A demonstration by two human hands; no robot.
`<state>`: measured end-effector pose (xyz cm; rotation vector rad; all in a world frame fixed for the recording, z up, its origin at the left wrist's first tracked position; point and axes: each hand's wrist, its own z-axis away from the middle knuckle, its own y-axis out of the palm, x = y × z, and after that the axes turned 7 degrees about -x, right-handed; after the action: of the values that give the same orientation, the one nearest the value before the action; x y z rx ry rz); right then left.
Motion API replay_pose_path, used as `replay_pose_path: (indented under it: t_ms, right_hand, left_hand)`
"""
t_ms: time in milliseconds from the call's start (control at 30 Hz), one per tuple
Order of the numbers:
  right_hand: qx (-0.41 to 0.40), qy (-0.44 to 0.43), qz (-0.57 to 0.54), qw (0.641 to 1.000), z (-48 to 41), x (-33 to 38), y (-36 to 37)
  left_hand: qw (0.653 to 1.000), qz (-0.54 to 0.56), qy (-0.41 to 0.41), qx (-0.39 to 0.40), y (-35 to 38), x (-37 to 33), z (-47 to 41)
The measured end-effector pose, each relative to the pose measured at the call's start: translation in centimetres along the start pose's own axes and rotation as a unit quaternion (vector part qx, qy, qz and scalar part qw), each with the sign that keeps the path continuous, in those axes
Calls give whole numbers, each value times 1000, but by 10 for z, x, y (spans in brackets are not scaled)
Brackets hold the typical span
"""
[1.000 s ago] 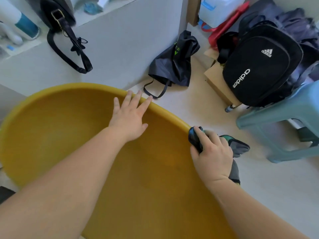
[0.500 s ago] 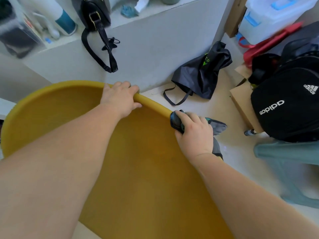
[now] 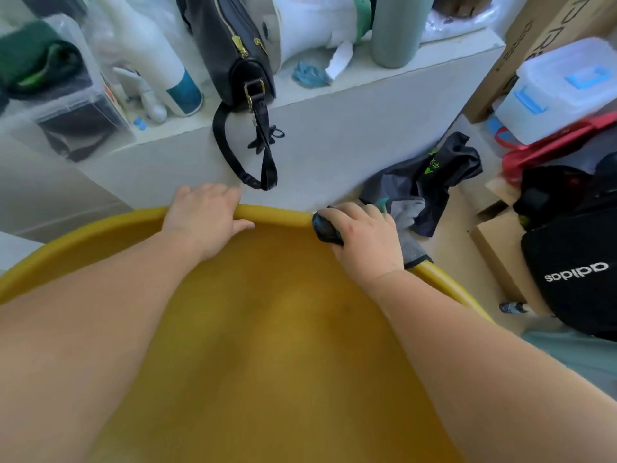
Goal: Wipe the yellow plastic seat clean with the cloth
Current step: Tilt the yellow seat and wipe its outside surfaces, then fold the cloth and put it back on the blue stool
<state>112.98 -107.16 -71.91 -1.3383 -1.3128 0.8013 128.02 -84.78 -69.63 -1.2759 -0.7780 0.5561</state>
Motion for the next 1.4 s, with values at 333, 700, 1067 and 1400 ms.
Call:
replay_pose_path:
  t_ms: [333, 700, 1067, 1400]
  right_hand:
    - [14, -72, 63, 995, -96, 99, 49]
    - [0, -115, 97, 989, -131, 105, 57]
    - [22, -45, -135, 990, -141, 114, 4]
    - [80, 201, -439, 872, -62, 114, -185]
  left_hand:
    - [997, 36, -67, -19, 37, 118, 24]
    - [999, 17, -38, 21, 23, 142, 4]
    - [974, 98, -202, -17, 3, 119, 14]
    - [766, 600, -227, 43, -173, -38, 106]
